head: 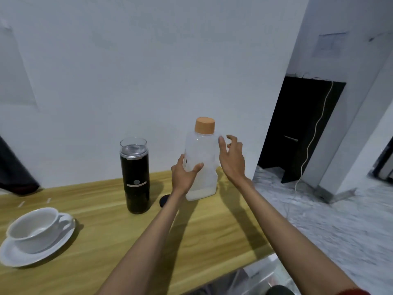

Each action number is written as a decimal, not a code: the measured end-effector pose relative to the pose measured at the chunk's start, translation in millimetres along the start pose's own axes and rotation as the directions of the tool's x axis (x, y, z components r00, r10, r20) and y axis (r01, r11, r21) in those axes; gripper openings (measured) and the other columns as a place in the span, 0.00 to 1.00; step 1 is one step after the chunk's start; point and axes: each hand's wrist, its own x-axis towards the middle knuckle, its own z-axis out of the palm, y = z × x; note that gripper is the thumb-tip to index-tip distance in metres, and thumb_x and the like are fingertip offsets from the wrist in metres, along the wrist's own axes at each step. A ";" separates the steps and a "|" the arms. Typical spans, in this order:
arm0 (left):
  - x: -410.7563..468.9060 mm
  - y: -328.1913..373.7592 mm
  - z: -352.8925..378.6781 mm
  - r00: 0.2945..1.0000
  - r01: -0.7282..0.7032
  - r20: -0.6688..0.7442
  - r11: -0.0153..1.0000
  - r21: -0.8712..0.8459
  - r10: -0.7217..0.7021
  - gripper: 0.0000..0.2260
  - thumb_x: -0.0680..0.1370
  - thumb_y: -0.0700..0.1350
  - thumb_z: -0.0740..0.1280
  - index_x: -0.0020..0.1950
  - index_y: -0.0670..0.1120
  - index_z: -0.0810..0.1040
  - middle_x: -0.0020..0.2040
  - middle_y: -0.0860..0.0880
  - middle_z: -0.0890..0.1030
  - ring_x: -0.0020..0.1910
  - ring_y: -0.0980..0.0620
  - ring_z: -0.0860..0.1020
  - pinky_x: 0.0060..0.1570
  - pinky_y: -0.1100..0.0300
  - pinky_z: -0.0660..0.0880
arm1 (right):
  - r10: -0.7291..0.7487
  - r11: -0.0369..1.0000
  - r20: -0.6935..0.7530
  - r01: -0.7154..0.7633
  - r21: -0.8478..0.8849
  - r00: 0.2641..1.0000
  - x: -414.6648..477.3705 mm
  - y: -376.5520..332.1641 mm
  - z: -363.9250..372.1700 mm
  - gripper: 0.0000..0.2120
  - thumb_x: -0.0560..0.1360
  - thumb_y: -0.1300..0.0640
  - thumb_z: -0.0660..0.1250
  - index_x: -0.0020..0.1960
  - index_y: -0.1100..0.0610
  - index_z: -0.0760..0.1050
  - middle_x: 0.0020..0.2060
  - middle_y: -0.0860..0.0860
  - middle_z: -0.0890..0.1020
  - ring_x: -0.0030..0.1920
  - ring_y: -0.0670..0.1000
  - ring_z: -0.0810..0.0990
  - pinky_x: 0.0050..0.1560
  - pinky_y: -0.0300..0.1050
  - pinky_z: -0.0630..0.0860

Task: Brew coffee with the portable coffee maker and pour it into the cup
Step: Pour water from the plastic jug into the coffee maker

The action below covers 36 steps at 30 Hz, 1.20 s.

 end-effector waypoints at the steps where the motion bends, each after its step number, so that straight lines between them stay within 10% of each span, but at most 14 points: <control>1: -6.0 -6.9 2.6 0.999 0.028 -0.026 1.000 -0.003 -0.028 0.37 0.74 0.59 0.73 0.78 0.49 0.64 0.68 0.48 0.72 0.70 0.42 0.70 0.63 0.51 0.71 | 0.122 0.990 0.007 -0.122 0.068 0.993 -13.0 19.6 6.6 0.29 0.80 0.32 0.49 0.72 0.49 0.64 0.66 0.54 0.70 0.61 0.56 0.77 0.55 0.49 0.69; 7: -26.9 -39.2 19.5 0.997 0.060 -0.055 0.998 -0.010 -0.060 0.31 0.80 0.54 0.67 0.80 0.50 0.59 0.74 0.44 0.69 0.73 0.44 0.67 0.69 0.49 0.68 | 0.342 0.891 0.277 -0.403 0.209 0.898 -59.8 81.5 50.2 0.27 0.83 0.38 0.53 0.75 0.53 0.65 0.71 0.53 0.73 0.69 0.56 0.73 0.58 0.43 0.67; 23: 64.2 -47.7 41.8 0.996 0.074 0.052 0.997 0.023 -0.075 0.33 0.81 0.38 0.63 0.82 0.50 0.49 0.75 0.41 0.66 0.72 0.43 0.67 0.72 0.49 0.67 | 0.219 0.941 0.358 -0.294 0.170 0.908 20.9 119.4 114.2 0.26 0.85 0.47 0.53 0.80 0.52 0.55 0.73 0.56 0.69 0.71 0.58 0.70 0.72 0.55 0.67; 36: 100.2 -60.8 43.8 0.988 0.079 0.132 0.997 0.023 -0.081 0.41 0.77 0.33 0.61 0.82 0.56 0.45 0.74 0.42 0.65 0.62 0.43 0.74 0.43 0.62 0.77 | 0.225 0.932 0.466 -0.328 0.152 0.855 57.7 132.4 128.9 0.29 0.85 0.53 0.54 0.82 0.55 0.46 0.79 0.52 0.60 0.78 0.54 0.59 0.78 0.52 0.57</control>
